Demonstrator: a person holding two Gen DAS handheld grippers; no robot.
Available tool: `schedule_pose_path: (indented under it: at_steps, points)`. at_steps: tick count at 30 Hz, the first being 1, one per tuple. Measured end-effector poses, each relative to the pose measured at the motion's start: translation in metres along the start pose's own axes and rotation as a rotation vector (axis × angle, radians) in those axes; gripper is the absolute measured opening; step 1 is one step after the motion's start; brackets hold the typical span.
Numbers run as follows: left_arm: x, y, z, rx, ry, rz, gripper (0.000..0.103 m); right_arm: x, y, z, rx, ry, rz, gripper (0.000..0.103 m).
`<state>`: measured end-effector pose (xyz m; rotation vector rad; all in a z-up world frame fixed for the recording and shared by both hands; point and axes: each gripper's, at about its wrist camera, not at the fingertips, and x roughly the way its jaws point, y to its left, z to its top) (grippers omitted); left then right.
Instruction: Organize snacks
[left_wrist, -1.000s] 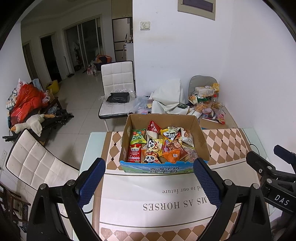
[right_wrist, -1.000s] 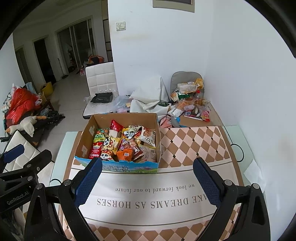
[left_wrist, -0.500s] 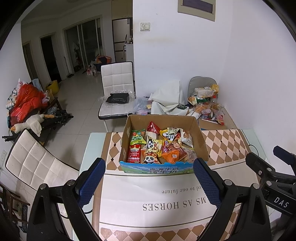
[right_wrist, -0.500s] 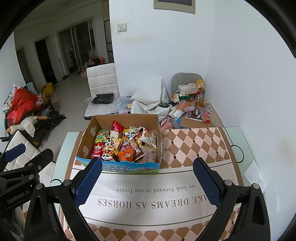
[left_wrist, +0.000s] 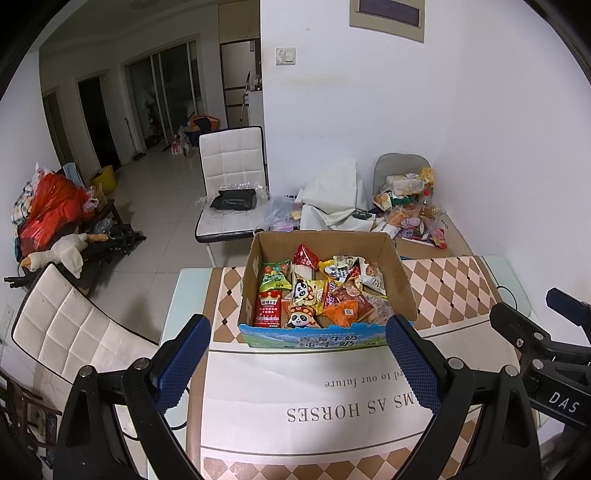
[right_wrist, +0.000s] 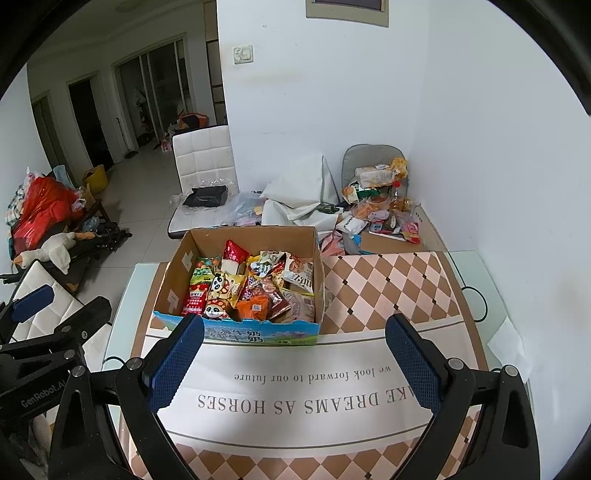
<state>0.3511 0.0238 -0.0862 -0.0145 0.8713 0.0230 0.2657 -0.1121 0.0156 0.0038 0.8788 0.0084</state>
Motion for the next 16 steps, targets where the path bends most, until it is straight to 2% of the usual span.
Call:
schedule_pose_path:
  at_steps: [12, 16]
  points:
    - [0.01, -0.001, -0.002, 0.003, 0.03, 0.006, 0.097, -0.004, 0.001, -0.003, 0.013, -0.001, -0.001, 0.101]
    - [0.008, -0.005, -0.004, 0.007, 0.011, 0.01, 0.097, -0.003, -0.001, -0.003, 0.015, -0.002, -0.004, 0.101]
